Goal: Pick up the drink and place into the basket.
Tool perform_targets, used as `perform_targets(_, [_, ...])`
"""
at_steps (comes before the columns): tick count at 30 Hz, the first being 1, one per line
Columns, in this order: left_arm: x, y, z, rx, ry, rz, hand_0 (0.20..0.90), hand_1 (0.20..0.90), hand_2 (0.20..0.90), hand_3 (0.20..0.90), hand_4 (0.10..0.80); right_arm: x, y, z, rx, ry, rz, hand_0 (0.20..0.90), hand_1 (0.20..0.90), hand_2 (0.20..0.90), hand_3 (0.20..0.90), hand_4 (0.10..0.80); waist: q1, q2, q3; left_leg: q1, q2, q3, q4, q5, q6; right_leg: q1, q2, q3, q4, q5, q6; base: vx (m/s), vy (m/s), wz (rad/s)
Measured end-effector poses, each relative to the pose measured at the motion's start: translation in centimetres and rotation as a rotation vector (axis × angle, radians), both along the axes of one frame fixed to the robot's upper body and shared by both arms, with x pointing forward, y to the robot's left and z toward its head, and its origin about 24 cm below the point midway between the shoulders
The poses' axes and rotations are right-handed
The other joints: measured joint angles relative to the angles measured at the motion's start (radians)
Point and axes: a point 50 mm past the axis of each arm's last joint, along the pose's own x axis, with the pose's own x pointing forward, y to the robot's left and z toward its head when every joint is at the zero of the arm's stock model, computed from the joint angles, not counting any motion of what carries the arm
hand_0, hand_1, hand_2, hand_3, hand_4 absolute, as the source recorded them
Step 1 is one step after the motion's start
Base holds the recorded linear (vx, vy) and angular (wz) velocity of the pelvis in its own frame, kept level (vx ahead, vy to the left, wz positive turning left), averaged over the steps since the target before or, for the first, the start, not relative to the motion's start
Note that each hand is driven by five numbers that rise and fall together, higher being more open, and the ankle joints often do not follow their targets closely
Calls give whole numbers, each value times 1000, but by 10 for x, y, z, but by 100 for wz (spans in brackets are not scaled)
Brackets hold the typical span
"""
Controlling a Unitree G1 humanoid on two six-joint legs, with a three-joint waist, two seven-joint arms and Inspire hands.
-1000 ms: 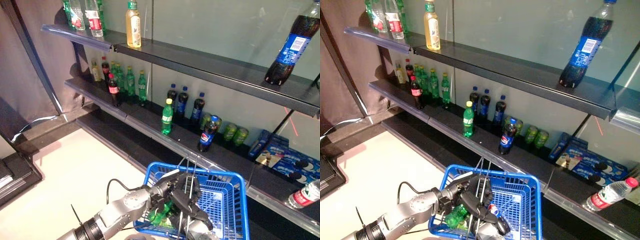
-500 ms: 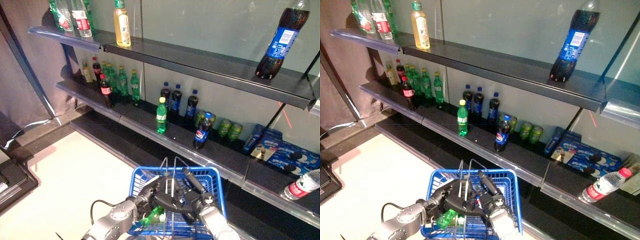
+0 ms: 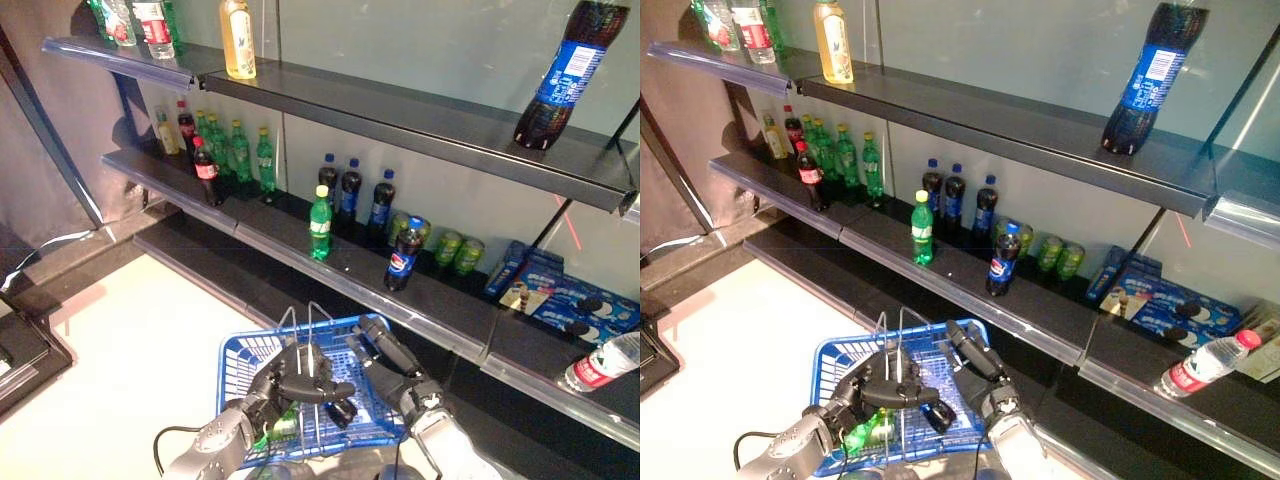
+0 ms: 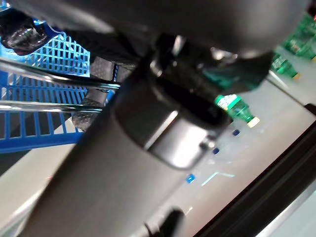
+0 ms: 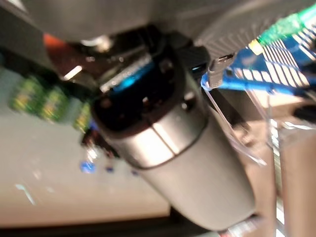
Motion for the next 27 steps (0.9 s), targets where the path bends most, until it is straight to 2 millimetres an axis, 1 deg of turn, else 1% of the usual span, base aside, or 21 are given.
perform_targets(3, [-3, 6, -2, -8, 4, 57, 300, 300, 300, 200, 100, -1, 1, 9, 15, -63, 21, 900, 900, 900, 900, 800, 2, -9, 5, 1, 1, 0, -9, 5, -1, 0, 1, -1, -5, 1, 1, -57, -31, 0])
perform_targets(7, [-8, 13, -5, -29, 42, 161, 300, 300, 300, 200, 100, -4, -2, 17, 11, -118, 26, 900, 900, 900, 900, 800, 3, -19, 9, 2, 3, 0, -29, 15, -3, 0, 4, -1, -20, 9, 0, -99, -45, -1])
perform_targets(10, [-11, 18, -8, -34, 74, 236, 300, 300, 300, 200, 100, -4, -8, 17, -18, -124, 16, 900, 900, 900, 900, 800, 2, -25, 10, 0, 5, 0, -52, 32, -5, 0, 9, -2, -43, 25, -4, -155, -13, -2])
perform_targets(12, [-22, 31, -13, -95, 113, 336, 300, 300, 300, 200, 100, -7, -15, 14, -37, -113, 23, 900, 900, 900, 900, 800, -3, -20, 16, 0, 6, 0, -77, 45, -7, 0, 12, -1, -65, 37, -1, -208, 64, -6])
perform_targets(13, [-32, 41, -16, -155, 125, 396, 300, 300, 300, 200, 100, -10, -22, 12, -39, -114, 23, 900, 900, 900, 900, 800, -7, -22, 15, 2, 7, 1, -94, 50, -8, 2, 13, -1, -75, 44, -6, -250, 36, 3])
perform_targets(14, [-53, 61, -22, -204, 137, 496, 300, 300, 300, 200, 100, -23, -43, 4, -59, -88, -26, 900, 900, 900, 900, 800, -2, -20, 16, 2, 6, -2, -114, 60, -7, 3, 12, -3, -87, 49, -4, -210, 24, 8])
perform_targets(16, [-74, 86, -25, -291, 118, 602, 300, 300, 300, 200, 100, -38, -73, -2, -98, -64, -98, 900, 900, 900, 900, 800, -1, -20, 16, 1, 6, -6, -146, 68, 0, -2, 10, -9, -106, 47, -4, -152, -32, 13])
perform_targets(17, [-82, 95, -25, -302, 113, 657, 300, 300, 300, 200, 100, -45, -85, -4, -126, -44, -141, 900, 900, 900, 900, 800, 2, -18, 17, -1, 7, -7, -152, 71, 0, -5, 10, -15, -114, 50, -5, -233, -102, 4])
perform_targets(18, [-94, 107, -26, -340, 102, 719, 300, 300, 300, 200, 100, -52, -101, -8, -161, -20, -185, 900, 900, 900, 900, 800, 10, -12, 19, 2, 11, -7, -171, 80, -4, 0, 14, -16, -127, 55, -8, -163, -82, 2])
perform_targets(20, [-97, 110, -26, -361, 86, 735, 300, 300, 300, 200, 100, -55, -110, -10, -197, -3, -181, 900, 900, 900, 900, 800, 18, -6, 18, 0, 17, -4, -187, 87, -6, -5, 23, -17, -146, 63, -9, -191, -82, -4])
perform_targets(21, [-95, 109, -27, -370, 83, 735, 300, 300, 300, 200, 100, -53, -109, -11, -199, -6, -169, 900, 900, 900, 900, 800, 18, -6, 17, 1, 20, -1, -192, 91, -9, -10, 28, -13, -154, 70, -14, -156, -52, -12])
perform_targets(23, [-91, 108, -32, -376, 82, 753, 300, 300, 300, 200, 100, -43, -97, -10, -180, -36, -115, 900, 900, 900, 900, 800, 18, -8, 12, 4, 31, 11, -210, 105, -21, -25, 41, 2, -171, 82, -19, -155, -48, -26])
perform_targets(24, [-86, 112, -38, -368, 81, 798, 300, 300, 300, 200, 100, -38, -85, -10, -162, -64, -65, 900, 900, 900, 900, 800, 10, -12, 7, 1, 38, 24, -227, 119, -25, -32, 50, 9, -187, 99, -26, -198, -65, -25])
perform_targets(25, [-86, 114, -41, -375, 80, 843, 300, 300, 300, 200, 100, -36, -82, -12, -150, -69, -50, 900, 900, 900, 900, 800, 4, -14, 0, -4, 40, 26, -235, 123, -26, -39, 52, 9, -196, 106, -26, -237, -85, -16])
perform_targets(26, [-88, 117, -45, -361, 78, 891, 300, 300, 300, 200, 100, -33, -79, -17, -133, -68, -38, 900, 900, 900, 900, 800, -5, -17, -8, -4, 42, 37, -247, 129, -27, -42, 57, 14, -211, 114, -27, -164, -64, -26])
perform_targets(27, [-94, 123, -52, -330, 104, 974, 300, 300, 300, 200, 100, -31, -78, -28, -135, -32, -36, 900, 900, 900, 900, 800, -4, -18, -30, -5, 46, 54, -266, 133, -27, -52, 63, 31, -232, 126, -30, -156, -63, -30])
